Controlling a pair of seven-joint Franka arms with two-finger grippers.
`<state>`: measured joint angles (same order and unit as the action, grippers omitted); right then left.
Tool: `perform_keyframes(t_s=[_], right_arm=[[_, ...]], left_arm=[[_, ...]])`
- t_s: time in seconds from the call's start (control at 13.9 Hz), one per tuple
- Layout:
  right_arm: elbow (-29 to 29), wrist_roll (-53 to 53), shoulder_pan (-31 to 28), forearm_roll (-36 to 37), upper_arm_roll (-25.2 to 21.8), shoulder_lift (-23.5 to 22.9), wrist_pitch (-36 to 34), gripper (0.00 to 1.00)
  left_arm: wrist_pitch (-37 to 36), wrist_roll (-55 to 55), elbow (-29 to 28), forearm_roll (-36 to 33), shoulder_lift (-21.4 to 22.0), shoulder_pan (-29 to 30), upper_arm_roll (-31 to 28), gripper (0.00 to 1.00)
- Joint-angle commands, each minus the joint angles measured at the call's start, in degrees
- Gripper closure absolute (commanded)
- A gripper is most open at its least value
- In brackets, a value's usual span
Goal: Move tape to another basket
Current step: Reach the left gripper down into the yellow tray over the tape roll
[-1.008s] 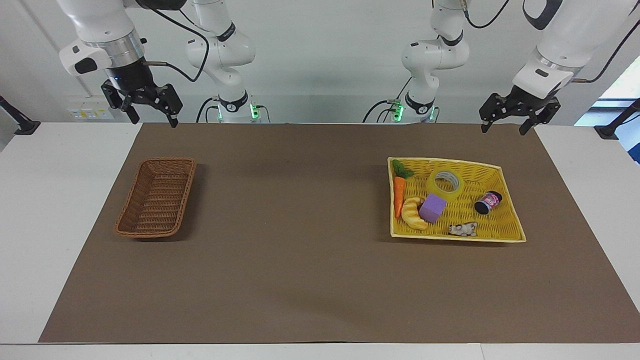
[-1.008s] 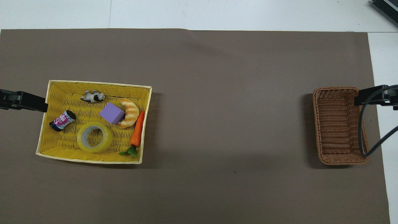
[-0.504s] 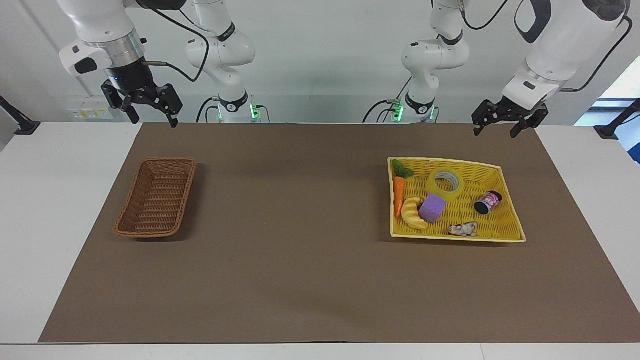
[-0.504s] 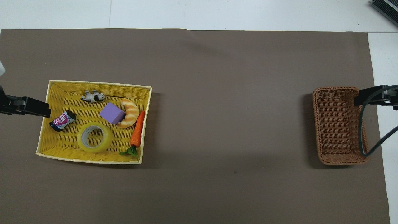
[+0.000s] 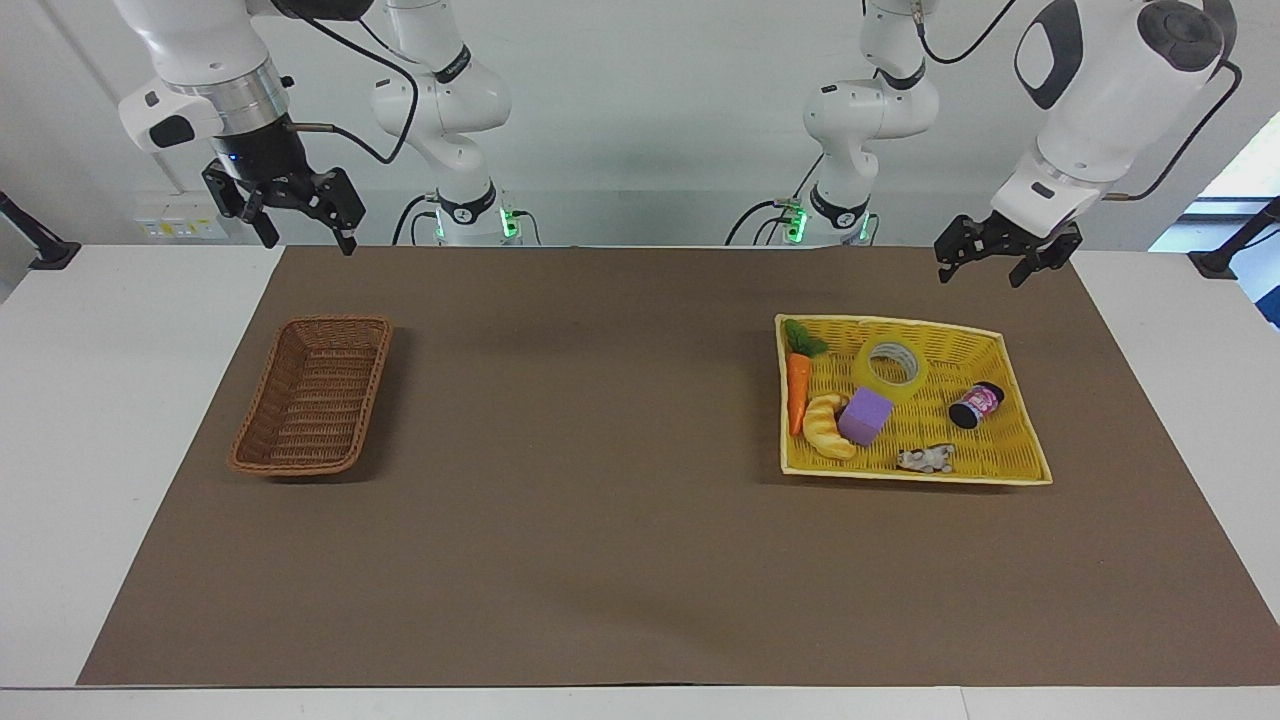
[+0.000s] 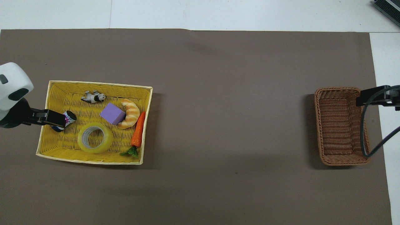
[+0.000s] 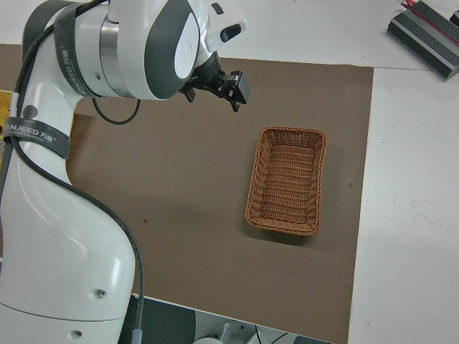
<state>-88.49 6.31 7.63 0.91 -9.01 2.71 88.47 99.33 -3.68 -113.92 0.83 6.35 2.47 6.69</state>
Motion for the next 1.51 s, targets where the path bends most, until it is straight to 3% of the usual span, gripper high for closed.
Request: perform_keyframes(t_s=[0.0,0.65,1.3,1.44], right_arm=[[0.3,-0.7,-0.9,-0.9,0.3,-0.2,0.1,0.00],[0.3,-0.7,-0.9,-0.9,0.3,-0.2,0.1,0.00],[0.3,-0.7,-0.9,-0.9,0.3,-0.2,0.1,0.00],[0.3,-0.7,-0.9,-0.9,0.3,-0.2,0.1,0.00]], left_arm=[[7.1,-0.5,-8.5,0.8,2.4,0.2,0.0,0.00],[20.7,-1.2,-14.5,0.8,-6.7,0.4,0.0,0.00],[25.1,-7.8,-19.5,0.8,-5.6,3.3,-0.1,0.00],[25.3,-7.5,-19.8,0.9,-6.5,3.4,-0.1,0.06]])
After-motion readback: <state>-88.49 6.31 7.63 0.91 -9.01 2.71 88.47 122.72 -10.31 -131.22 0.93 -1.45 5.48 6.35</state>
